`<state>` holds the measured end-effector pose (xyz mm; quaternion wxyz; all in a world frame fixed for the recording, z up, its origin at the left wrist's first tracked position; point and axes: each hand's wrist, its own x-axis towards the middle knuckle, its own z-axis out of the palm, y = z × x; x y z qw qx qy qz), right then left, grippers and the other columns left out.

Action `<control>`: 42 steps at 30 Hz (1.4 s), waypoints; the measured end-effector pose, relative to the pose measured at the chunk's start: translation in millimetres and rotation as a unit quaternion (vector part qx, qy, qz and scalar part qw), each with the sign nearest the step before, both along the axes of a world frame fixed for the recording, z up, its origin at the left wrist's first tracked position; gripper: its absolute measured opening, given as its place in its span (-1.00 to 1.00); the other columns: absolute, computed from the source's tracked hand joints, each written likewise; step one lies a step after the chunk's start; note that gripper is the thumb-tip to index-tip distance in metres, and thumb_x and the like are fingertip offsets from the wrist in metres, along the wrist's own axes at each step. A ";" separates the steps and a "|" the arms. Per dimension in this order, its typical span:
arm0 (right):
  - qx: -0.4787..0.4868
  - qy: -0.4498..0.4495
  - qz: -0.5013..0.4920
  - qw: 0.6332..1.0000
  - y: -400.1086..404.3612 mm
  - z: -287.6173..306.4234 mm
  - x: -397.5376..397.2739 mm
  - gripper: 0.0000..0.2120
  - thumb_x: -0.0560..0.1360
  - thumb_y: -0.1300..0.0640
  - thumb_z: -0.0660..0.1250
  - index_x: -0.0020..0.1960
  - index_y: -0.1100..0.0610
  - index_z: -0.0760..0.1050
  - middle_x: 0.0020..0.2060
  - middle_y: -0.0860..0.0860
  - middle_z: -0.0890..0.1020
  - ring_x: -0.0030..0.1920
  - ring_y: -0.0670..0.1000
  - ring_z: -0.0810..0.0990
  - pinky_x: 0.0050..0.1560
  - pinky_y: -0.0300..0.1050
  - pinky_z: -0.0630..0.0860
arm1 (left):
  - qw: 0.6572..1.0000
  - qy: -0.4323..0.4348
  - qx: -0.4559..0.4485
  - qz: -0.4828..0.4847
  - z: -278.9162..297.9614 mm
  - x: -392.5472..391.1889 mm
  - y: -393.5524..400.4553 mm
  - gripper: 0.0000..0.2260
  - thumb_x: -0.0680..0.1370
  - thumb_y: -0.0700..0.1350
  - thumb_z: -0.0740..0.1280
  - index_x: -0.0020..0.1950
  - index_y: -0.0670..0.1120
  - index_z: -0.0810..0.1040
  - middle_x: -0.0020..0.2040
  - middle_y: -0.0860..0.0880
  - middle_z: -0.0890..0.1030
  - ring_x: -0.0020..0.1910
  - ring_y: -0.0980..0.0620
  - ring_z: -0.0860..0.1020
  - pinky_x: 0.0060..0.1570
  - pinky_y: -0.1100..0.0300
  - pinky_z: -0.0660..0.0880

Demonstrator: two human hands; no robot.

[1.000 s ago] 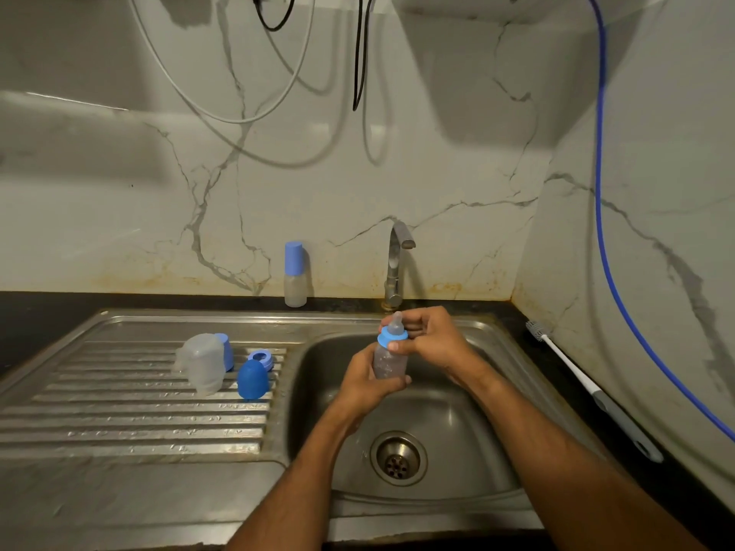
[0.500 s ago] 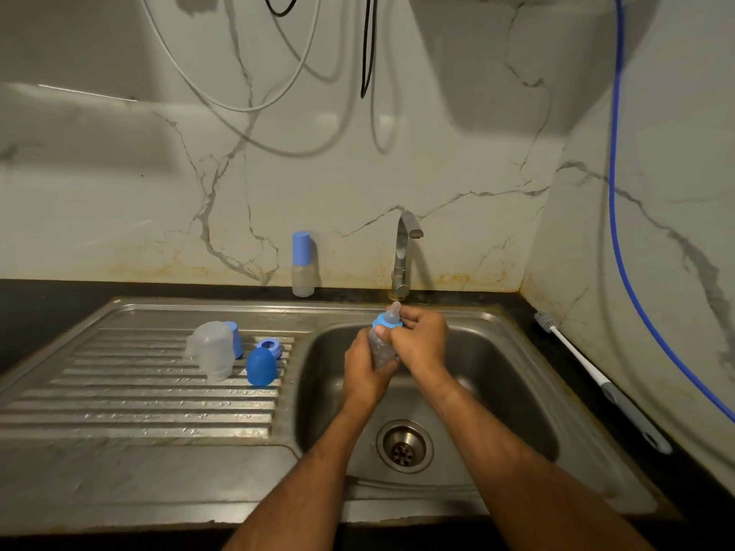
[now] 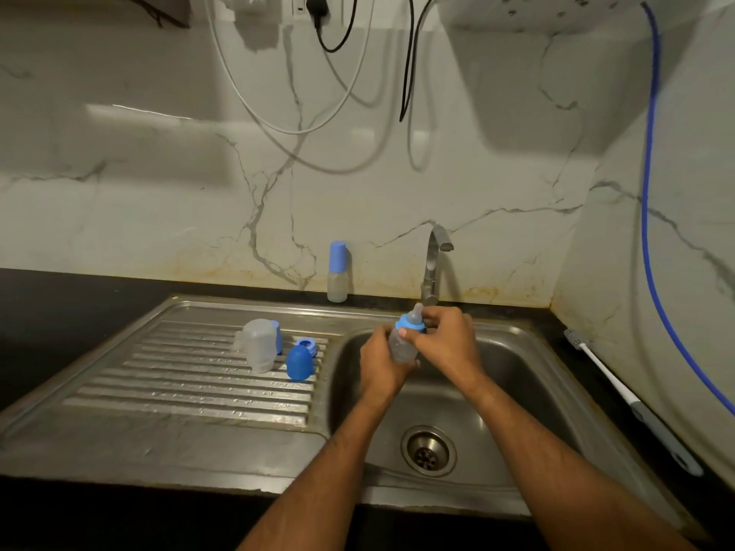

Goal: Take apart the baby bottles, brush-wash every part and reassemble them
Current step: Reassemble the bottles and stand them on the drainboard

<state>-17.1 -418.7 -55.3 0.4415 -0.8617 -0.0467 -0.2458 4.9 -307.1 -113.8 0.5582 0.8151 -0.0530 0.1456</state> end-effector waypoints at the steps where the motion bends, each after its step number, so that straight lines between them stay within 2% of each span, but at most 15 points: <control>1: -0.005 -0.005 0.004 1.000 2.0 4.2 -1.1 -0.59 0.43 0.09 0.59 0.25 0.16 0.64 0.05 0.02 0.73 0.05 -0.05 0.68 -0.03 -0.31 0.59 | 1.000 -0.001 0.008 0.003 3.0 -0.9 2.2 -0.55 0.40 -0.07 0.60 0.19 0.03 0.49 0.06 0.07 0.63 0.01 0.16 0.59 0.00 0.29 0.55; 4: -0.005 -0.011 0.011 1.000 7.8 14.8 -2.7 -0.54 0.40 0.07 0.62 0.25 0.15 0.65 0.06 0.01 0.73 0.03 -0.10 0.68 0.04 -0.24 0.63 | 0.999 -0.013 0.022 0.021 10.2 -3.7 11.8 -0.55 0.39 -0.09 0.58 0.20 0.03 0.49 0.02 0.08 0.62 -0.02 0.15 0.60 0.02 0.19 0.60; 9: -0.010 -0.015 0.013 1.000 27.7 26.1 -5.9 -0.46 0.33 -0.08 0.65 0.19 0.18 0.67 -0.02 0.02 0.74 -0.05 -0.10 0.69 0.05 -0.12 0.67 | 0.998 -0.017 0.023 0.062 22.3 -15.4 43.2 -0.54 0.43 -0.15 0.54 0.28 -0.04 0.48 0.03 0.07 0.55 0.01 0.10 0.55 -0.06 0.32 0.44; 12: -0.018 -0.011 0.027 0.999 46.4 33.7 -9.5 -0.47 0.35 -0.18 0.60 0.15 0.17 0.69 -0.08 0.00 0.73 -0.10 -0.12 0.67 -0.01 -0.18 0.66 | 0.996 -0.033 0.014 0.082 29.2 -25.5 71.2 -0.55 0.44 -0.15 0.55 0.25 -0.04 0.48 0.06 0.05 0.58 0.04 0.09 0.57 -0.02 0.31 0.46; 14: -0.026 -0.015 0.034 0.999 61.2 41.3 -13.7 -0.54 0.38 -0.19 0.57 0.05 0.17 0.72 -0.20 -0.04 0.71 -0.17 -0.14 0.65 -0.14 -0.26 0.60 | 0.995 -0.051 0.008 0.091 35.0 -32.4 92.5 -0.54 0.41 -0.16 0.57 0.23 -0.04 0.47 0.03 0.06 0.55 0.01 0.11 0.55 -0.08 0.38 0.43; 15: -0.025 -0.013 0.038 0.999 68.7 44.8 -15.7 -0.57 0.39 -0.17 0.57 0.03 0.17 0.72 -0.23 -0.05 0.69 -0.19 -0.14 0.64 -0.19 -0.32 0.54 | 0.994 -0.057 0.008 0.098 37.5 -35.8 104.0 -0.53 0.39 -0.17 0.58 0.22 -0.04 0.47 0.03 0.07 0.54 0.01 0.11 0.54 -0.08 0.38 0.43; 17: -0.022 -0.010 0.046 0.999 82.9 50.7 -18.6 -0.61 0.41 -0.12 0.57 0.04 0.17 0.71 -0.22 -0.04 0.69 -0.19 -0.15 0.63 -0.22 -0.40 0.46 | 0.992 -0.055 0.007 0.114 40.8 -42.0 124.7 -0.48 0.37 -0.18 0.60 0.26 -0.05 0.47 0.09 0.04 0.55 0.09 0.06 0.55 0.04 0.25 0.51; 20: -0.020 0.004 0.051 0.998 94.1 53.3 -14.8 -0.63 0.42 -0.02 0.59 0.12 0.20 0.69 -0.19 -0.04 0.68 -0.15 -0.13 0.64 -0.11 -0.37 0.52 | 0.992 -0.036 -0.013 0.124 47.1 -47.3 148.9 -0.42 0.36 -0.22 0.60 0.31 -0.07 0.46 0.20 -0.03 0.57 0.17 0.00 0.54 0.18 0.05 0.56; 22: -0.015 0.017 0.062 0.998 107.2 55.3 -10.1 -0.65 0.42 0.07 0.60 0.14 0.20 0.67 -0.18 -0.03 0.69 -0.10 -0.11 0.66 0.08 -0.20 0.61 | 0.990 -0.035 -0.030 0.133 54.2 -50.5 175.5 -0.44 0.37 -0.23 0.59 0.30 -0.08 0.46 0.20 -0.04 0.57 0.16 0.00 0.55 0.16 0.04 0.56; 24: -0.021 0.028 0.078 0.996 122.5 57.8 -2.7 -0.67 0.42 0.14 0.60 0.14 0.20 0.66 -0.16 0.00 0.70 -0.06 -0.08 0.68 0.17 -0.13 0.61 | 0.989 -0.037 -0.034 0.142 63.7 -50.6 204.4 -0.45 0.38 -0.23 0.58 0.30 -0.08 0.45 0.20 -0.03 0.56 0.17 0.01 0.54 0.18 0.05 0.54; 28: -0.031 0.054 0.096 0.993 145.1 60.4 18.6 -0.67 0.38 0.24 0.62 0.11 0.17 0.65 -0.15 -0.01 0.70 -0.07 -0.09 0.68 0.05 -0.27 0.54 | 0.984 -0.042 -0.028 0.170 76.1 -40.4 244.6 -0.46 0.37 -0.22 0.60 0.27 -0.08 0.45 0.13 -0.01 0.55 0.10 0.03 0.54 0.05 0.15 0.49; 35: -0.099 0.092 0.149 0.980 178.7 49.7 64.0 -0.56 0.37 0.35 0.59 0.21 0.18 0.63 0.05 0.04 0.70 0.09 -0.01 0.66 0.17 -0.19 0.59 | 0.976 -0.046 -0.025 0.209 74.2 -6.4 285.6 -0.47 0.38 -0.22 0.60 0.27 -0.11 0.47 0.10 0.01 0.54 0.08 0.02 0.53 0.05 0.15 0.48; 42: -0.185 0.153 0.214 0.947 195.5 27.1 105.9 -0.45 0.40 0.42 0.53 0.35 0.18 0.55 0.21 0.08 0.65 0.22 0.02 0.61 0.26 -0.07 0.59 | 0.972 -0.035 -0.014 0.231 56.7 31.6 301.6 -0.47 0.36 -0.20 0.62 0.25 -0.12 0.49 0.09 0.00 0.55 0.06 0.02 0.53 0.02 0.15 0.49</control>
